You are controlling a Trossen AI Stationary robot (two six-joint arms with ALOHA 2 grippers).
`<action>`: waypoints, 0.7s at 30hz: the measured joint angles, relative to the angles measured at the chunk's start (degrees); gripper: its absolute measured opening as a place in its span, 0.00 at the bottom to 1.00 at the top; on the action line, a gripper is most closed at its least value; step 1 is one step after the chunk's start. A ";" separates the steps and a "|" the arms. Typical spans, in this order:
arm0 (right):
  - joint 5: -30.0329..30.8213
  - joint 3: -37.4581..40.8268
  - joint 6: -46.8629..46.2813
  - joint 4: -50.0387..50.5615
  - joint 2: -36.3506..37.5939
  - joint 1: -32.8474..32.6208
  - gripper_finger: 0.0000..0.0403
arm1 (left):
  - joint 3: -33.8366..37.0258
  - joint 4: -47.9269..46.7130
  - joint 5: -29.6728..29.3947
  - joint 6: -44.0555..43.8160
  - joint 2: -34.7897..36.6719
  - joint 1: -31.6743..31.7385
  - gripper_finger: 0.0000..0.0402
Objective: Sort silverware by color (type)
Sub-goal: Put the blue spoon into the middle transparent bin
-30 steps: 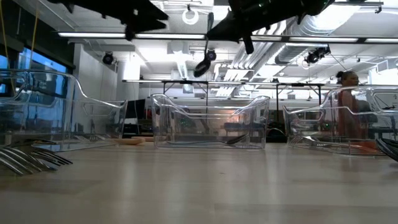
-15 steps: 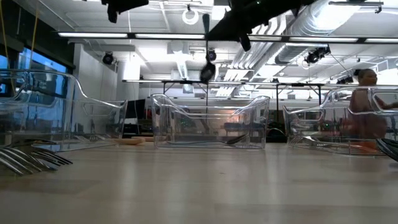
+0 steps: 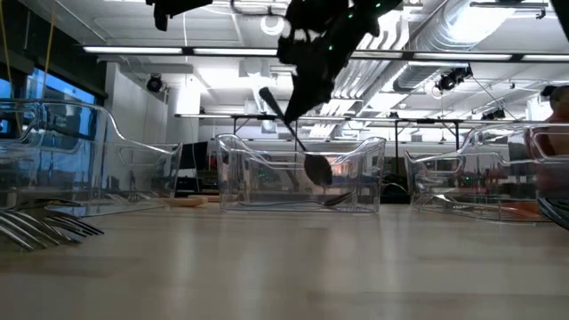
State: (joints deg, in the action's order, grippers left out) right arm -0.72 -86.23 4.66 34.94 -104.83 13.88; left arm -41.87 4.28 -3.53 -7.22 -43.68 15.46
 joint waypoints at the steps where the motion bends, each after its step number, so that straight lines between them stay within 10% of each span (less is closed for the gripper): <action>1: -0.02 -0.74 0.56 1.14 -1.20 -0.01 0.00 | 0.00 0.01 0.00 0.00 0.00 0.00 0.34; 21: -1.47 -3.48 4.66 6.39 -12.34 -0.01 0.00 | 0.00 -0.07 -0.15 -0.02 -0.02 0.00 0.34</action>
State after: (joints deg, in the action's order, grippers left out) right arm -2.19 -89.71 9.33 41.33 -117.17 13.87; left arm -41.87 4.21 -3.68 -7.24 -43.70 15.46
